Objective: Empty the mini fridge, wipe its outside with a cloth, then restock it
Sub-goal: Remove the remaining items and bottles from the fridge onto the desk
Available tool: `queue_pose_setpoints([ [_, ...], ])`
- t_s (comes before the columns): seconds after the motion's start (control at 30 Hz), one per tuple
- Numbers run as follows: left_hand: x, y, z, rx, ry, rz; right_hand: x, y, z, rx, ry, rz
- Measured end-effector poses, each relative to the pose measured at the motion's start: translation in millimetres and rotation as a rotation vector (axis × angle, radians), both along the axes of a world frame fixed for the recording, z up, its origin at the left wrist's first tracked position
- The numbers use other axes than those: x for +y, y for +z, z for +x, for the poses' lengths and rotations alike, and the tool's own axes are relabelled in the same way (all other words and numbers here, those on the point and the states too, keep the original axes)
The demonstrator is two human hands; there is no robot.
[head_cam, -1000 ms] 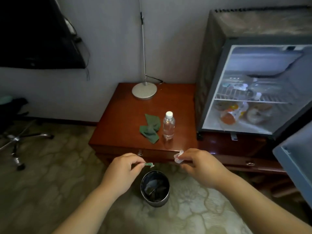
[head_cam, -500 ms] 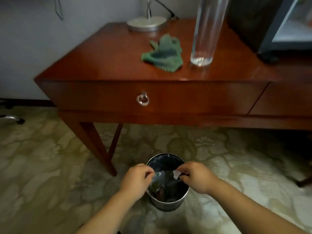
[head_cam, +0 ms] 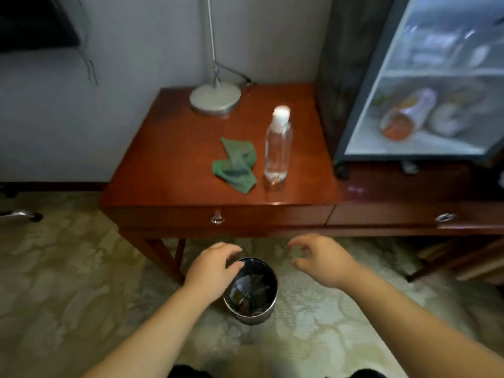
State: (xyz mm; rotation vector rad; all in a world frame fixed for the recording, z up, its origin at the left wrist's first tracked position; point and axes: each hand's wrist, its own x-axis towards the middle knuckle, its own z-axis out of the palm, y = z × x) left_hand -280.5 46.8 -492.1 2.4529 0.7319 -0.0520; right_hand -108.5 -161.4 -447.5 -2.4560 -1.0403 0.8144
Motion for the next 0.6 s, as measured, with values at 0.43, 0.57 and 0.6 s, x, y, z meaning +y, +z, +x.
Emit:
queue_pose_setpoints([
  [0.43,-99,345,92,-0.258,-0.215,0.075,-117,309,46,-0.151,-0.187,0.199],
  [0.57,-127,348,108,-0.269,-0.262,0.064,-153,310,53,-0.123,-0.232,0.194],
  [0.6,-132,349,114,-0.273,-0.26,0.063,-161,311,58,-0.13,-0.248,0.201],
])
